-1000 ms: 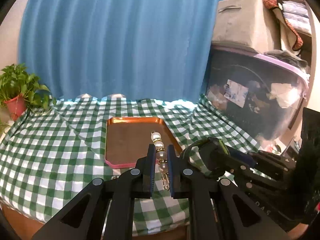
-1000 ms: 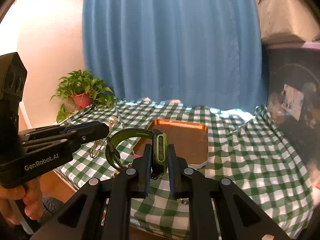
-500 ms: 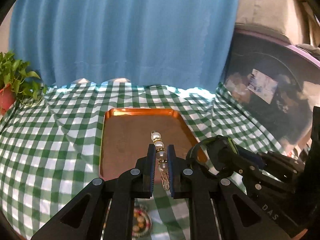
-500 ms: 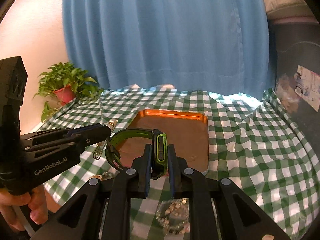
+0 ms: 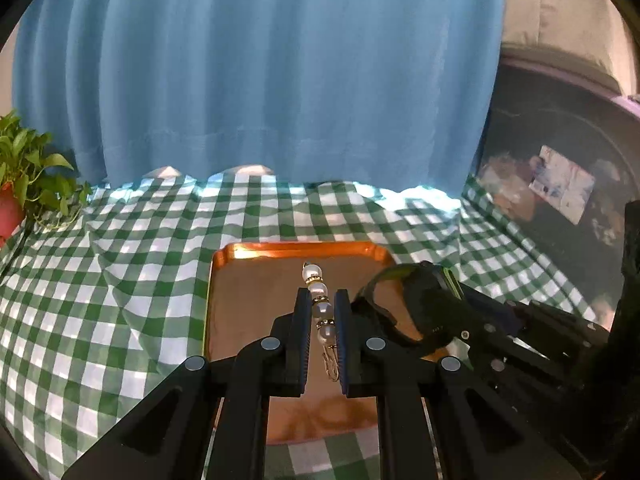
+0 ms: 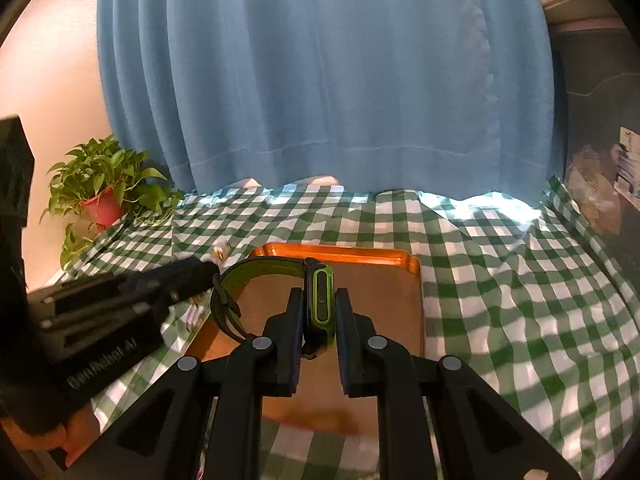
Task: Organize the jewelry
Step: 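Carry the watch over the copper tray with the right tool while the left tool carries the pin, then open the left tool to drop the pearl pin in the tray while the right tool releases the watch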
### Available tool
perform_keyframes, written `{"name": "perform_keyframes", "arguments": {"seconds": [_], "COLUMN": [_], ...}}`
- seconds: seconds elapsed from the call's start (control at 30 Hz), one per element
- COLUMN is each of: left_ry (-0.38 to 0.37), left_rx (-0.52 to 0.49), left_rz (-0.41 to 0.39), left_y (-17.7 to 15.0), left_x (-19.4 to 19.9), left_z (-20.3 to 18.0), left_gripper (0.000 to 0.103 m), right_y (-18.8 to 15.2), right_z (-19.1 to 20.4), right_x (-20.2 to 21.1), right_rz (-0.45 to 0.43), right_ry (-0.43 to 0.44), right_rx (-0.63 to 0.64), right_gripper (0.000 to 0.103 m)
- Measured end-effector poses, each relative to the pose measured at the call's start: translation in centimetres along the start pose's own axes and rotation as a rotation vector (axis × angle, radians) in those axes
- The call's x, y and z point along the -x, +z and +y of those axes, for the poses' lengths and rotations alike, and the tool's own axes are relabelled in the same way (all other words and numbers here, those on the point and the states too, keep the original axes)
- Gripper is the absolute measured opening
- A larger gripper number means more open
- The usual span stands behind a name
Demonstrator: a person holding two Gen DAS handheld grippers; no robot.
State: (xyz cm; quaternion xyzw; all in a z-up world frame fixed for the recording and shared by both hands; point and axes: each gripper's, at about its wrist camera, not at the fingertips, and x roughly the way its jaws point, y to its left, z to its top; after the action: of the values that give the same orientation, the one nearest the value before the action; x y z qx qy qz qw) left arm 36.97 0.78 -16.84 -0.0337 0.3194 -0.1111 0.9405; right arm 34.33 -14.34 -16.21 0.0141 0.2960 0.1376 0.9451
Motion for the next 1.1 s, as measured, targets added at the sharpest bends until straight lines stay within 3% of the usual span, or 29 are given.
{"name": "perform_keyframes", "arguments": {"seconds": [0.33, 0.6, 0.9, 1.1], "left_ry": [0.028, 0.089, 0.092, 0.089], "left_rx": [0.046, 0.09, 0.058, 0.049], "left_rz": [0.084, 0.236, 0.309, 0.311], "left_y": [-1.2, -3.1, -4.3, -4.4], "left_x": [-5.3, -9.8, -11.3, -11.0], "left_z": [1.8, 3.3, 3.0, 2.9], "left_gripper": [0.012, 0.012, 0.012, 0.012], "right_y": [-2.0, -3.1, -3.6, -3.5], "right_z": [-1.3, -1.8, -2.9, -2.4], "right_x": [-5.7, -8.5, -10.2, -10.1], "right_rz": [0.085, 0.169, 0.233, 0.258], "right_ry": [0.007, -0.024, -0.065, -0.087], "right_rx": [0.005, -0.001, -0.033, -0.005], "right_gripper": [0.014, 0.014, 0.014, 0.014]}}
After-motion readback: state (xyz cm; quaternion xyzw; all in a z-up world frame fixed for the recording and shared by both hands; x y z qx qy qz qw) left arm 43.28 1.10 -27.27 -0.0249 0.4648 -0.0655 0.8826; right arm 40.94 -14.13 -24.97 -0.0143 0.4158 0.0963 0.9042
